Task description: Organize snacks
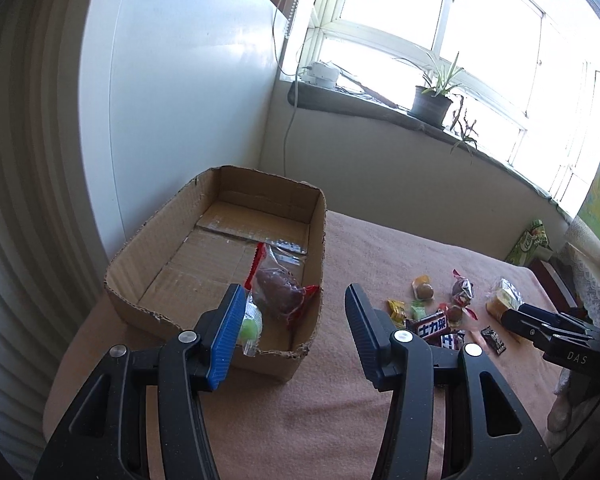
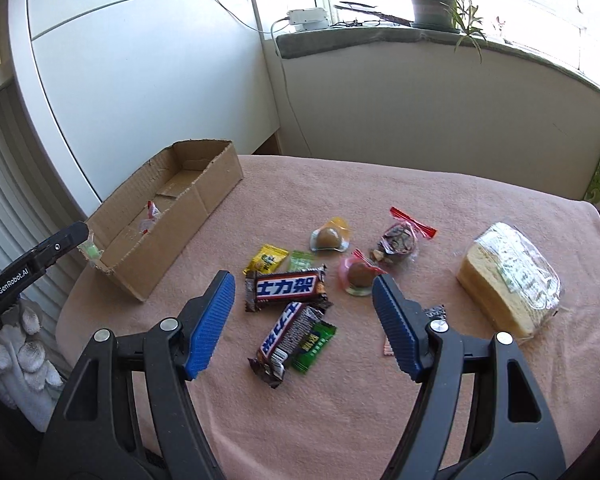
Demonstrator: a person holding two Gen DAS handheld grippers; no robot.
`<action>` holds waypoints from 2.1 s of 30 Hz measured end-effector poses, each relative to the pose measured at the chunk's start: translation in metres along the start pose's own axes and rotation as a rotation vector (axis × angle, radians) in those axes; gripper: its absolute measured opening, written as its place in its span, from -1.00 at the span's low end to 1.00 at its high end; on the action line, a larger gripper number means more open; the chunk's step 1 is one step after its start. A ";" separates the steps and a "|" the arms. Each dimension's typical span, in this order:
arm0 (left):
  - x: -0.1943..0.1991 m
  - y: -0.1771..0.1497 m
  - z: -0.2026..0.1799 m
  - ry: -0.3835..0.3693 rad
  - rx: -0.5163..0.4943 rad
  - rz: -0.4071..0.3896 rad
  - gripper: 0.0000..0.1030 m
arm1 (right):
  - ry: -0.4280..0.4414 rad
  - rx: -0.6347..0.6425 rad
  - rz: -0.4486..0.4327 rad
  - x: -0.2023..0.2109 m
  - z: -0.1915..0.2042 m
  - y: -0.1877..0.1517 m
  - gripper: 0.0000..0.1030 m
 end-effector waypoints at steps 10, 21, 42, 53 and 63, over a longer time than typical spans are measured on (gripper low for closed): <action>-0.013 0.010 0.010 0.038 -0.001 -0.022 -0.01 | -0.051 -0.093 0.039 0.012 -0.052 -0.037 0.44; -0.025 -0.011 0.021 0.067 -0.018 0.045 -0.01 | -0.029 -0.114 0.032 0.010 -0.050 -0.041 0.44; -0.011 -0.027 0.016 0.056 -0.014 0.072 -0.01 | 0.006 -0.133 0.052 0.001 -0.046 -0.046 0.44; -0.006 -0.033 0.006 0.040 -0.014 0.084 -0.01 | 0.005 -0.135 0.058 0.001 -0.048 -0.049 0.44; -0.025 -0.042 -0.049 -0.078 -0.074 0.141 -0.01 | -0.028 -0.135 0.070 -0.001 -0.066 -0.051 0.44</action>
Point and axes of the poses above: each gripper's, at about its wrist camera, not at the fingertips, and x roughly against the way its jaws point, z to its left, y to its top, the point moved 4 cm from there along -x, roughly the way its jaws point, and after that the axes turned 2 degrees about -z, right-handed, at the moved point
